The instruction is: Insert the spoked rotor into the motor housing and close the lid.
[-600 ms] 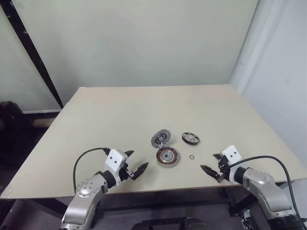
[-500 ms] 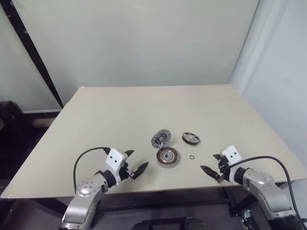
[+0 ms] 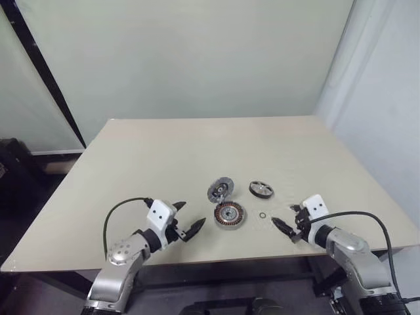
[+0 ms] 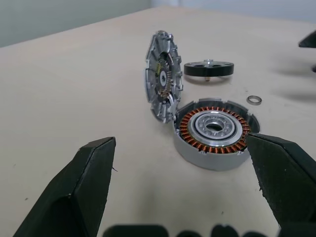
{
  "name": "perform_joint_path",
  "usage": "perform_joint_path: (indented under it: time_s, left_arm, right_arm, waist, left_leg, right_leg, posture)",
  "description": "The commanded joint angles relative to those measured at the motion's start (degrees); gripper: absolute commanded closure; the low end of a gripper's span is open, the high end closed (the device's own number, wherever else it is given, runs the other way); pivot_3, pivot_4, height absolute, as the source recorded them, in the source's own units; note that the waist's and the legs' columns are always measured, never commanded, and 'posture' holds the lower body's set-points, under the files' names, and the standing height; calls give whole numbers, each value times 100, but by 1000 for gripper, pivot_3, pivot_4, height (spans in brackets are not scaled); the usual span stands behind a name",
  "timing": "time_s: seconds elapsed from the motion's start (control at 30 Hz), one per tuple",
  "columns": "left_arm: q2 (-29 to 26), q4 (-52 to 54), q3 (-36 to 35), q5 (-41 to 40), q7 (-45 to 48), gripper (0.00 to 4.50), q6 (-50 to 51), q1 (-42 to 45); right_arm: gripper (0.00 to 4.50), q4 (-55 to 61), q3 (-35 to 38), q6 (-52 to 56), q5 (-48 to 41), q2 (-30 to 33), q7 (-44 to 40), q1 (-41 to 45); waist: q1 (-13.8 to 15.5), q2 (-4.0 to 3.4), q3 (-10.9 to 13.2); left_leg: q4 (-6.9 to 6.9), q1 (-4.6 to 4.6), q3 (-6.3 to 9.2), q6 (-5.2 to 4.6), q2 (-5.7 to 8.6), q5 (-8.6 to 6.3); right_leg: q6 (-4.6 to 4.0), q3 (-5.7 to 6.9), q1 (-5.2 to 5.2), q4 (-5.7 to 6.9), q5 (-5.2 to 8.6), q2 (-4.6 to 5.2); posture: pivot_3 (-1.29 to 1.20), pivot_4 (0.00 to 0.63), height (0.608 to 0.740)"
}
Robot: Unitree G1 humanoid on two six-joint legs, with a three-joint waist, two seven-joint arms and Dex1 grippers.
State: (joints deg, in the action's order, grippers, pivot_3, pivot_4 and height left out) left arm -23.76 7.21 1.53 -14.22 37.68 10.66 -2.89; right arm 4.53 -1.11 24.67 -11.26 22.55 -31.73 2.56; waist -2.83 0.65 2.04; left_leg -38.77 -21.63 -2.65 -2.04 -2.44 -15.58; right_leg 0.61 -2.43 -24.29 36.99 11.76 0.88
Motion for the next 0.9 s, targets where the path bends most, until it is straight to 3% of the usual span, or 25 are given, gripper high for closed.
perform_joint_path:
  time_s: [0.03,0.33,0.9]
  left_arm:
    - [26,58,42,-3,40,33,-68,132]
    - [114,-4,292,76,76,33,-55,93]
    - [82,45,404,180,106,33,-75,89]
  right_arm:
    - [0,149,-45,32,32,-144,189,196]
    - [0,-497,-492,138,364,-499,481,564]
    - [0,-2326,-637,-415,728,-958,729,1387]
  waist:
    - [-1,-1,0]
    - [-1,-1,0]
    - [-4,-4,-1]
  left_leg:
    - [0,0,0,0,0,0]
    - [0,-1,0,0,1,0]
    - [2,-1,1,-1,1,0]
  right_leg:
    - [0,0,0,0,0,0]
    - [0,-2,-1,0,0,0]
    - [0,-2,-1,1,0,-2]
  posture:
    - [0,0,740]
    - [0,0,740]
    - [0,0,740]
